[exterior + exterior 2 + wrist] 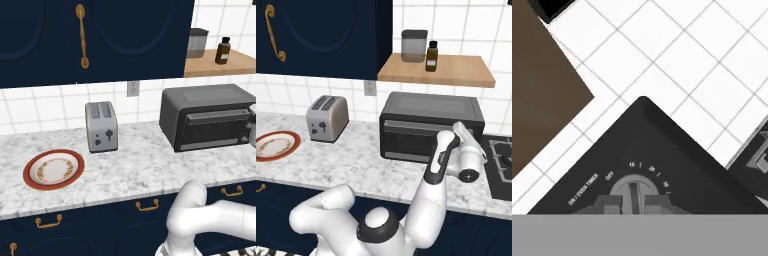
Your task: Pick up the kebab skewer and baguette bread, and place them inside the toaster oven. Close the toaster oven door and start by setting the timer.
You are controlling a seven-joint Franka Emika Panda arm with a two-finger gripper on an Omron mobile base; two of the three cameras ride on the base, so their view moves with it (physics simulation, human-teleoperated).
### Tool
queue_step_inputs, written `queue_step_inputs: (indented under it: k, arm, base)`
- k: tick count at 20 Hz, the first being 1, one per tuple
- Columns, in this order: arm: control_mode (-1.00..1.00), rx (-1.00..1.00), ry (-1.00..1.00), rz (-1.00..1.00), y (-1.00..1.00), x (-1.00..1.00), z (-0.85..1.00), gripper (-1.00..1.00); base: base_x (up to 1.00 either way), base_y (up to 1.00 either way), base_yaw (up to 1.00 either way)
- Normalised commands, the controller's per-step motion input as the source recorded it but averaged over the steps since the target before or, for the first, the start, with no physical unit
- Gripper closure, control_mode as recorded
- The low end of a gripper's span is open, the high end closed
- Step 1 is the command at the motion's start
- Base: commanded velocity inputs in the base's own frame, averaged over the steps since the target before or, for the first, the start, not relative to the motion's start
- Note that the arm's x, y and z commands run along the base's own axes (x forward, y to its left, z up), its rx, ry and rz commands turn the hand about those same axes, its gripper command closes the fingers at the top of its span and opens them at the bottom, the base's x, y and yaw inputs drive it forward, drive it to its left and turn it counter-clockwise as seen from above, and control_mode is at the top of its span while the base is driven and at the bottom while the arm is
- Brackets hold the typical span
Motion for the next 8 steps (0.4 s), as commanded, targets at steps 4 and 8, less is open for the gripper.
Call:
queue_step_inputs:
  k: [4,8]
  arm:
    - [-1.0,0.38,-0.01,-0.06,0.05,0.24,0.21,1.0]
    - [-1.0,0.38,0.0,-0.06,0.0,0.23,0.19,1.0]
  base:
    - [0.0,0.0,0.0]
    - [0.0,0.0,0.0]
